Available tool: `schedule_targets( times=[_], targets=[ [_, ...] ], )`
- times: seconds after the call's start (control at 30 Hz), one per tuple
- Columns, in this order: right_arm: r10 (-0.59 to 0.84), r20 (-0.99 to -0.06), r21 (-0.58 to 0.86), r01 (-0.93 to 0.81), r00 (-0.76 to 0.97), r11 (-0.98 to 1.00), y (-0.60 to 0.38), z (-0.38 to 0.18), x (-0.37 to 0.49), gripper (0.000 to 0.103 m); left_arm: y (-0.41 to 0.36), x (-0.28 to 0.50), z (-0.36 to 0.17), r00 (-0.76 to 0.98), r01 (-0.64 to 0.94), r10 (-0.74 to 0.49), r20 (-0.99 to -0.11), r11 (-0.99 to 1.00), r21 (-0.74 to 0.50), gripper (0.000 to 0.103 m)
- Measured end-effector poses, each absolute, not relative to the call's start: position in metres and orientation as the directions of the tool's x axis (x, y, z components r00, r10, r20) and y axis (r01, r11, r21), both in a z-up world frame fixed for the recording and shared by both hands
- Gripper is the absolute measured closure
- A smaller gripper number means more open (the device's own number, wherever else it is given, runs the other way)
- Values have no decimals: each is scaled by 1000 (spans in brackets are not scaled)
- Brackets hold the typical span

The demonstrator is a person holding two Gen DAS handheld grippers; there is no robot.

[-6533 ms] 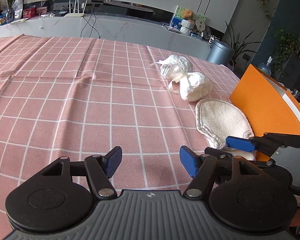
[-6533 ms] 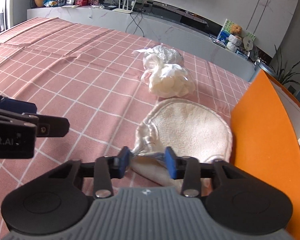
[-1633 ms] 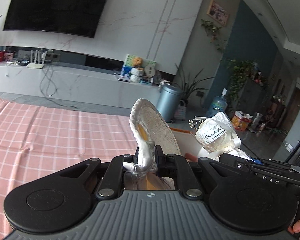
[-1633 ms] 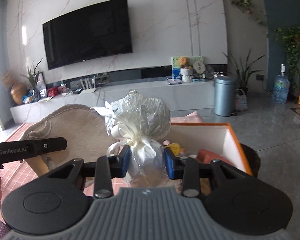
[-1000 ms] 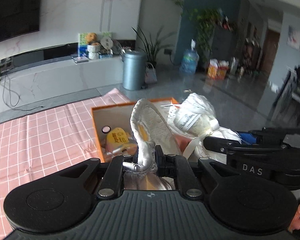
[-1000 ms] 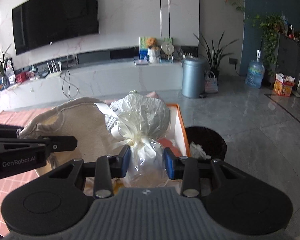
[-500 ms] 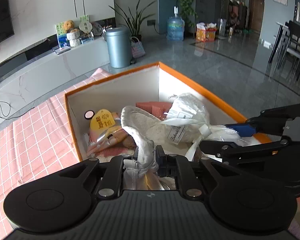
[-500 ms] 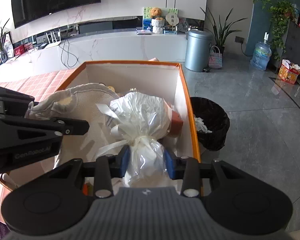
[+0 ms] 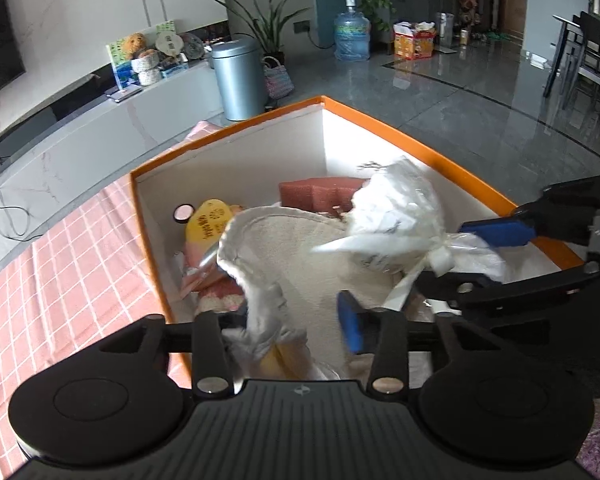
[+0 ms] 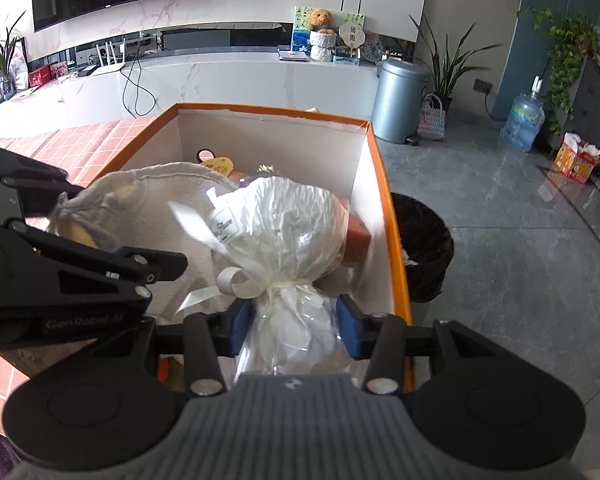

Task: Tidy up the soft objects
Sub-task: 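Open both tools to drop the pouch and white bundle into the box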

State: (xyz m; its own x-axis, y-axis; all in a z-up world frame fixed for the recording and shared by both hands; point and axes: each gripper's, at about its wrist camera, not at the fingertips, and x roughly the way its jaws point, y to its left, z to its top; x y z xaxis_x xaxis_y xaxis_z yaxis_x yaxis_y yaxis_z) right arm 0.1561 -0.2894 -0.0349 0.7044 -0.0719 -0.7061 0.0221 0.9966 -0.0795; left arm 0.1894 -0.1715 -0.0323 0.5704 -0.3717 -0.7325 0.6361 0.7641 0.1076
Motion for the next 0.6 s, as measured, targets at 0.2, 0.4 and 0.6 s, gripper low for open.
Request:
schedule_targets(
  times=[0.2, 0.4, 0.6],
  targets=[
    [-73, -692, -71, 33, 718, 997, -291, -29, 147, 41, -159, 185, -24, 594, 614, -374, -712, 783, 101, 28],
    [-84, -659, -65, 54, 747, 996, -292, -16, 132, 28, -149, 175, -7, 614, 616, -394, -684, 781, 102, 21],
    [-91, -612, -68, 63, 785, 996, -285, 0, 113, 19, -134, 159, 16, 665, 593, -413, -622, 799, 103, 19]
  ],
)
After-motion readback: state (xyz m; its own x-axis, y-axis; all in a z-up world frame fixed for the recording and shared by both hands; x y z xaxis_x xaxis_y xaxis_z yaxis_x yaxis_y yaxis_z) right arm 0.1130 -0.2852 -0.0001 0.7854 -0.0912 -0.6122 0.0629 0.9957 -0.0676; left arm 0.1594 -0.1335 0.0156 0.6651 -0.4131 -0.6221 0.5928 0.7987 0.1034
